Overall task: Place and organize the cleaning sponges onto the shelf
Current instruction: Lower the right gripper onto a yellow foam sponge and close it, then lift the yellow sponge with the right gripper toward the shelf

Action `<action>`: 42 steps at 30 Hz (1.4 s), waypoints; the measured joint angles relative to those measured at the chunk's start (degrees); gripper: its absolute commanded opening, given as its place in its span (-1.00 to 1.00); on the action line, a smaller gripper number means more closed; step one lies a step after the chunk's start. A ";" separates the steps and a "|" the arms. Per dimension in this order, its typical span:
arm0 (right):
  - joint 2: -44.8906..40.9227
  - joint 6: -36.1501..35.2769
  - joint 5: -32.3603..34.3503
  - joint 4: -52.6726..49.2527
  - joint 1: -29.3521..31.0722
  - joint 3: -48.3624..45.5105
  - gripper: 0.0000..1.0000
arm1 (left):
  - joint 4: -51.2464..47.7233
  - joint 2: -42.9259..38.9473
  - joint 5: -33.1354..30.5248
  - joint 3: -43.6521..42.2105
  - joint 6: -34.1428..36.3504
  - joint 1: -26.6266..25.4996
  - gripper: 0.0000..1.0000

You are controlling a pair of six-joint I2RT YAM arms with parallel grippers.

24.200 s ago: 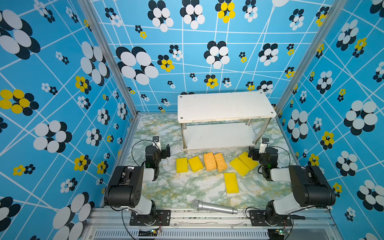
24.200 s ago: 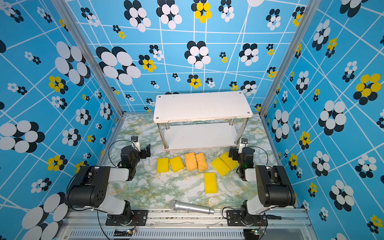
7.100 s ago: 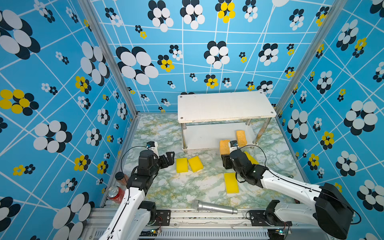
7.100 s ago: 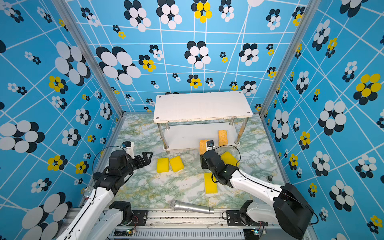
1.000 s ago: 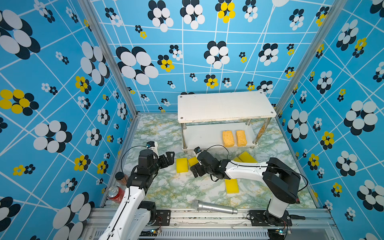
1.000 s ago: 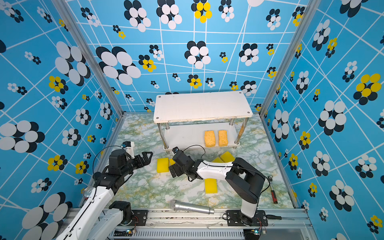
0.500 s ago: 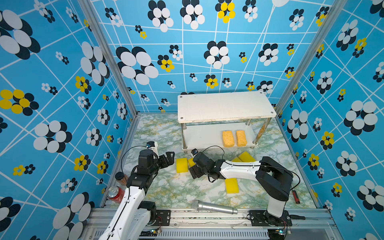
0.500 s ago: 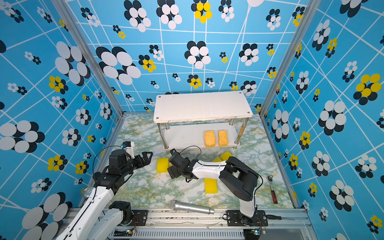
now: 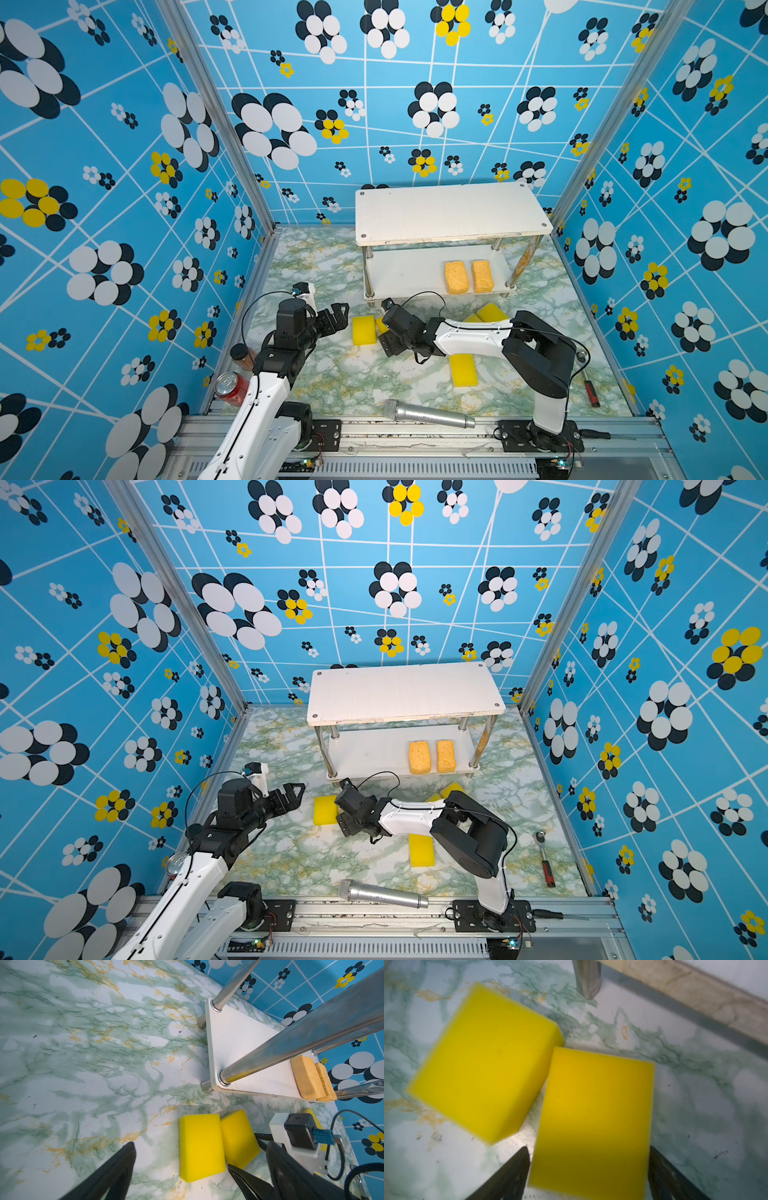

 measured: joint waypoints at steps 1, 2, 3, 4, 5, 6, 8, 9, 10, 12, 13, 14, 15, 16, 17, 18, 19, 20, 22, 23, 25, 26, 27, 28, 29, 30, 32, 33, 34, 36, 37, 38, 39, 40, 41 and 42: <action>0.04 0.02 0.13 -0.07 0.00 0.17 0.67 | 0.00 0.00 0.00 0.00 0.00 0.00 0.98; 0.11 0.15 0.17 -0.13 0.00 0.33 0.64 | 0.00 -0.02 0.00 0.00 0.00 0.00 0.98; 0.17 0.22 0.20 -0.15 0.00 0.44 0.61 | 0.00 -0.04 0.00 0.00 0.00 0.00 0.98; 0.28 0.28 0.35 -0.13 0.00 0.50 0.57 | 0.00 -0.04 0.00 0.00 0.00 0.00 0.98; 0.42 0.31 0.39 -0.17 0.00 0.52 0.53 | 0.00 -0.04 -0.02 0.00 0.00 0.00 0.98; 0.52 0.26 0.42 -0.17 0.00 0.52 0.50 | 0.00 -0.04 -0.02 0.00 0.00 0.00 0.98; 0.90 0.20 0.44 -0.39 0.00 0.81 0.47 | 0.00 -0.04 -0.02 0.00 0.00 0.00 0.98; 1.03 0.20 0.44 -0.55 0.00 1.01 0.43 | 0.02 -0.04 -0.02 0.00 0.00 0.00 0.98; 1.18 0.17 0.50 -0.85 0.00 1.27 0.39 | 0.00 -0.04 -0.02 0.00 0.00 0.00 0.98; 1.33 0.22 0.63 -1.18 0.00 1.57 0.29 | 0.02 -0.04 -0.02 0.00 0.00 0.00 0.98; 1.40 0.17 0.74 -1.25 0.00 1.66 0.22 | 0.00 -0.04 -0.02 0.00 0.00 0.00 0.98; 1.44 0.17 0.83 -1.27 0.00 1.68 0.16 | 0.00 -0.04 -0.02 0.00 0.00 0.00 0.98; 1.46 0.22 0.90 -1.27 0.00 1.68 0.09 | 0.02 -0.04 -0.02 0.00 0.00 0.00 0.98; 1.49 0.22 0.98 -1.27 0.00 1.68 0.02 | 0.02 -0.04 -0.02 0.00 0.00 0.00 0.98; 1.49 0.24 1.01 -1.27 0.00 1.68 -0.04 | 0.02 -0.04 -0.02 0.00 0.00 0.00 0.98; 1.49 0.26 1.03 -1.29 0.00 1.68 -0.10 | 0.02 -0.04 -0.02 0.00 0.00 0.00 0.98; 1.49 0.20 1.03 -1.27 0.00 1.68 -0.16 | 0.02 -0.04 -0.02 0.00 0.00 0.00 0.98; 1.49 0.20 1.03 -1.29 0.00 1.68 -0.21 | 0.02 -0.04 -0.02 0.00 0.00 0.00 0.98; 1.49 0.20 1.03 -1.29 0.00 1.68 -0.30 | 0.02 -0.04 -0.02 0.00 0.00 0.00 0.98; 1.49 0.17 1.01 -1.29 0.00 1.68 -0.32 | 0.00 -0.04 -0.02 0.00 0.00 0.00 0.98; 1.49 0.17 1.01 -1.29 0.00 1.68 -0.35 | 0.02 -0.04 0.00 0.00 0.00 0.00 0.98; 1.49 0.15 1.01 -1.27 0.00 1.68 -0.37 | 0.00 -0.04 0.00 0.00 0.00 0.00 0.98; 1.49 0.15 1.01 -1.27 0.00 1.68 -0.37 | 0.00 -0.04 0.00 0.00 0.00 0.00 0.98; 1.49 0.15 1.01 -1.27 0.00 1.68 -0.38 | 0.02 -0.04 0.00 0.00 0.00 0.00 0.98; 1.46 0.15 1.01 -1.27 0.00 1.68 -0.38 | 0.02 -0.07 -0.02 0.00 0.00 0.00 0.98; 1.40 0.15 1.01 -1.27 0.00 1.68 -0.39 | 0.02 -0.07 0.00 0.00 0.00 0.00 0.98; 1.16 0.15 0.98 -1.29 0.00 1.62 -0.40 | 0.02 -0.07 -0.02 0.00 0.00 0.00 0.98; 0.98 0.15 0.98 -1.29 0.00 1.53 -0.40 | 0.00 -0.07 -0.02 0.00 0.00 0.00 0.98; 0.70 0.13 0.96 -1.29 0.00 1.33 -0.40 | 0.02 -0.07 -0.02 0.00 0.00 0.00 0.98; -0.07 0.11 0.96 -1.42 0.00 0.85 -0.40 | 0.02 -0.07 -0.02 0.00 0.00 0.00 0.98; -0.59 0.04 0.96 -1.60 0.00 0.59 -0.40 | 0.00 -0.11 -0.02 0.00 0.00 0.00 0.98; -1.14 -0.04 0.96 -1.70 0.00 0.35 -0.40 | 0.00 -0.17 -0.02 0.00 0.00 0.00 0.98; -1.62 -0.07 0.96 -2.01 0.00 0.20 -0.41 | 0.00 -0.28 -0.02 0.00 0.00 0.00 0.98; -2.23 -0.09 0.98 -2.43 0.00 0.07 -0.41 | 0.00 -0.33 -0.02 0.00 0.00 0.02 0.98; -2.82 -0.17 0.96 -2.89 0.00 0.02 -0.41 | 0.00 -0.37 -0.02 0.00 0.00 0.04 0.98; -3.34 -0.26 0.96 -3.13 0.00 0.02 -0.41 | 0.00 -0.39 -0.02 0.00 0.00 0.04 0.98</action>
